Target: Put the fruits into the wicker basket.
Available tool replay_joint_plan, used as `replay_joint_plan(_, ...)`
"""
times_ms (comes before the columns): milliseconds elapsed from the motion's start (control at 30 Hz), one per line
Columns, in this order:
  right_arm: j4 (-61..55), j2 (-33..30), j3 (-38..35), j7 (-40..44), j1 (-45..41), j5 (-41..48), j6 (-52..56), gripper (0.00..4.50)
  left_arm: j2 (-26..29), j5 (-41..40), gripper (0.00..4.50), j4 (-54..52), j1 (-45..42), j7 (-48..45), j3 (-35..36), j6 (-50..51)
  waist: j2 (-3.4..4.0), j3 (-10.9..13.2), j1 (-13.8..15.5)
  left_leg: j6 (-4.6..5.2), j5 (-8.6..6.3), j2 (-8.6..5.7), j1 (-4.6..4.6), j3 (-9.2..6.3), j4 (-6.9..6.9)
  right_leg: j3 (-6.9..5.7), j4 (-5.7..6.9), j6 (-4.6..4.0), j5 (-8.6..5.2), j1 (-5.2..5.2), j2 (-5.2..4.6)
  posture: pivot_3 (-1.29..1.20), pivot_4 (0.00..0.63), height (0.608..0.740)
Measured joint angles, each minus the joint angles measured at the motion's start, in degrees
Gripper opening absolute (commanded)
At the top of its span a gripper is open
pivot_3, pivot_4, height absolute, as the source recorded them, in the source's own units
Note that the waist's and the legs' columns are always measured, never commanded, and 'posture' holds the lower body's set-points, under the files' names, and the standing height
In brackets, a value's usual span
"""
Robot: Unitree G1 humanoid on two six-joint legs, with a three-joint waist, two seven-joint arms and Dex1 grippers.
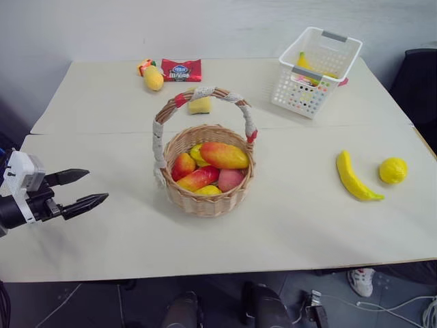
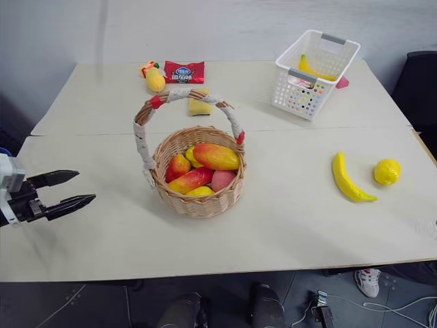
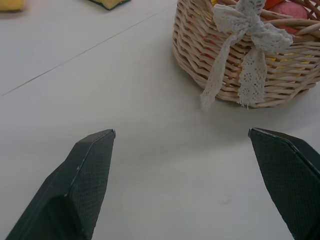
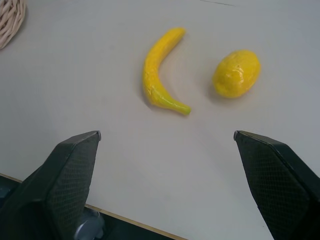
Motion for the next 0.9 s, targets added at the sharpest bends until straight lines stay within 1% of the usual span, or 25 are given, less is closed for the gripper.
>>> replay_joint_plan(167,0.0,0.3,0.2,-1.3,-2.1,-1.2,-0.5,4.45,0.0,0.1,4.50,-0.1,0.1,-0.3,-0.3,0.0,0.00,0.0,0.0,-0.02,0.00,-0.01,0.00,0.02,0.00,0.00,0.01,0.00,0.00,0.00,0.01,0.00,0.150,0.740)
replay_joint_plan(233,0.0,0.7,0.2,-2.0,-2.5,-1.6,-0.9,4.45,0.0,0.2,4.50,0.0,0.0,0.1,-0.4,-0.1,0.00,0.0,0.0,-0.20,-0.10,-0.01,0.00,0.02,0.00,0.00,0.01,0.00,0.00,0.00,0.01,0.00,0.150,0.740)
replay_joint_plan(567,-0.2,2.7,1.4,-2.8,-2.1,-3.1,-1.9,4.45,0.0,1.0,4.50,0.0,-1.1,1.0,-1.6,-1.1,0.00,0.0,0.0,-0.07,-0.02,-0.02,0.02,0.08,0.00,0.01,0.05,0.01,0.01,0.00,0.06,0.00,0.150,0.740)
replay_joint_plan(700,-0.1,2.9,1.4,-3.7,-2.2,-4.4,-3.7,4.45,-0.2,3.3,4.50,0.1,-1.6,2.4,-3.4,-3.3,0.03,0.0,0.0,-0.08,-0.02,-0.03,0.05,0.11,0.00,0.04,0.07,0.02,0.01,0.01,0.07,0.00,0.150,0.740)
replay_joint_plan(800,-0.2,2.9,1.4,-4.4,-2.4,-4.6,-3.7,4.45,-0.5,3.4,4.50,0.1,-1.9,2.5,-3.8,-3.4,0.03,0.0,0.0,-0.06,0.00,-0.03,0.05,0.12,0.01,0.04,0.09,0.02,0.01,0.00,0.07,0.00,0.150,0.740)
replay_joint_plan(900,-5.7,2.8,2.1,-5.3,-4.6,-2.9,-0.7,4.45,-0.4,0.9,4.50,-2.8,-3.5,2.3,-3.6,-0.5,0.03,0.0,-0.2,0.00,0.07,-0.02,0.06,0.12,0.03,0.08,0.15,0.03,0.02,0.01,0.05,0.00,0.150,0.740)
